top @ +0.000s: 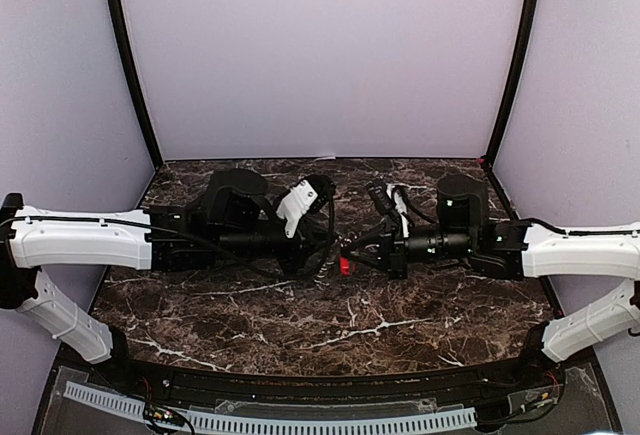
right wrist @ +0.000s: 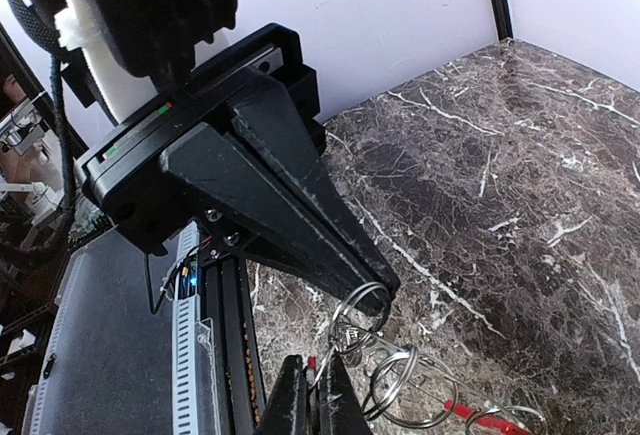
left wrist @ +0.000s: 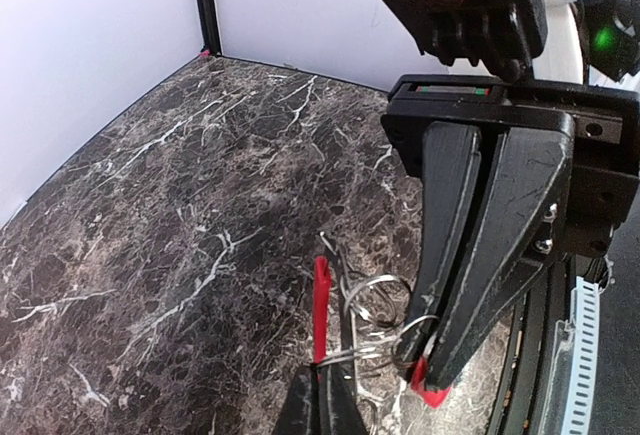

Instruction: Remove the keys from the keyring

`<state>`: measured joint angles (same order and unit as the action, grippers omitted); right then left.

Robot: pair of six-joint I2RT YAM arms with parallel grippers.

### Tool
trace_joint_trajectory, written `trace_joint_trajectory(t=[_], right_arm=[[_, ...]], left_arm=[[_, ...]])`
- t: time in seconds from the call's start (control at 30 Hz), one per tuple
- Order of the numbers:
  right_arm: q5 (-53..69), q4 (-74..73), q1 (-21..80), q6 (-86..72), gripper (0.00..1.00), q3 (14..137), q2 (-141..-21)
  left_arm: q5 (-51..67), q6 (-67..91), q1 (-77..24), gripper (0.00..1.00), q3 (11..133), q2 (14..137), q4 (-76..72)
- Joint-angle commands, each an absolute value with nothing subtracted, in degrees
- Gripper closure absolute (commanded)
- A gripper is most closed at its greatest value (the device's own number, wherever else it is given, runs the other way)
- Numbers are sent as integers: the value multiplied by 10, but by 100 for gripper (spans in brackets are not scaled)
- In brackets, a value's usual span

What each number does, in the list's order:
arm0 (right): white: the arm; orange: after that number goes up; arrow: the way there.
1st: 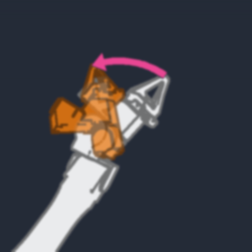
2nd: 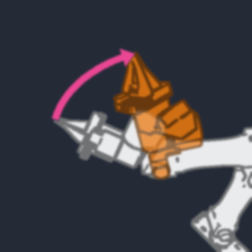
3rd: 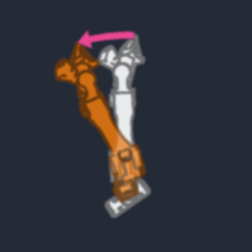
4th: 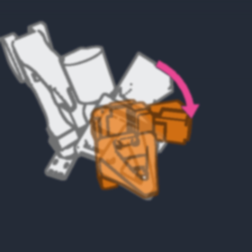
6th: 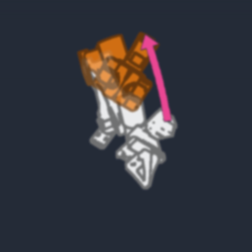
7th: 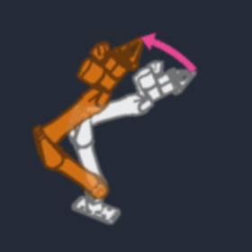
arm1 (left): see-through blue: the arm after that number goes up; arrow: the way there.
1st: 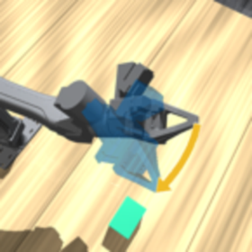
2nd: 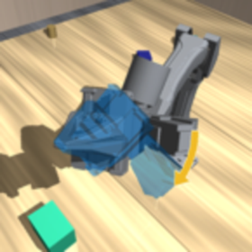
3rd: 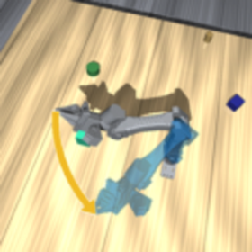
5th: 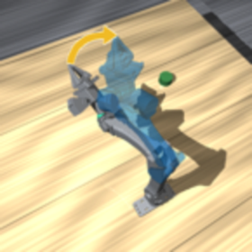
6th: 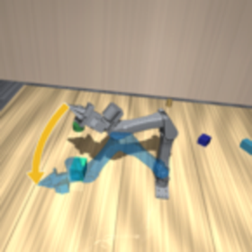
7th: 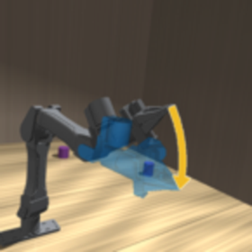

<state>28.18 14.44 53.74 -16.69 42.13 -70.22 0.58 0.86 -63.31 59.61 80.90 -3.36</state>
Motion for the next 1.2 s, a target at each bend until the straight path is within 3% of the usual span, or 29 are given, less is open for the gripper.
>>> trace_joint_trajectory(t=[0.0, 0.27, 0.6, 1.0, 1.17], right_arm=[[265, 154, 540, -155, 100, 449, -711], [248, 139, 541, -151, 100, 457, -725], [188, 126, 539, -163, 100, 445, -712], [250, 185, 531, -175, 100, 419, -698], [307, 214, 522, -177, 100, 408, -689]], left_arm=[[-44, -26, -653, 100, 604, 816, -10], [-115, -55, -684, 100, 622, 843, 10], [-105, -46, -685, 100, 575, 794, -37], [-57, -25, -685, 100, 525, 737, -78], [-52, 4, -685, 73, 486, 701, -118]])
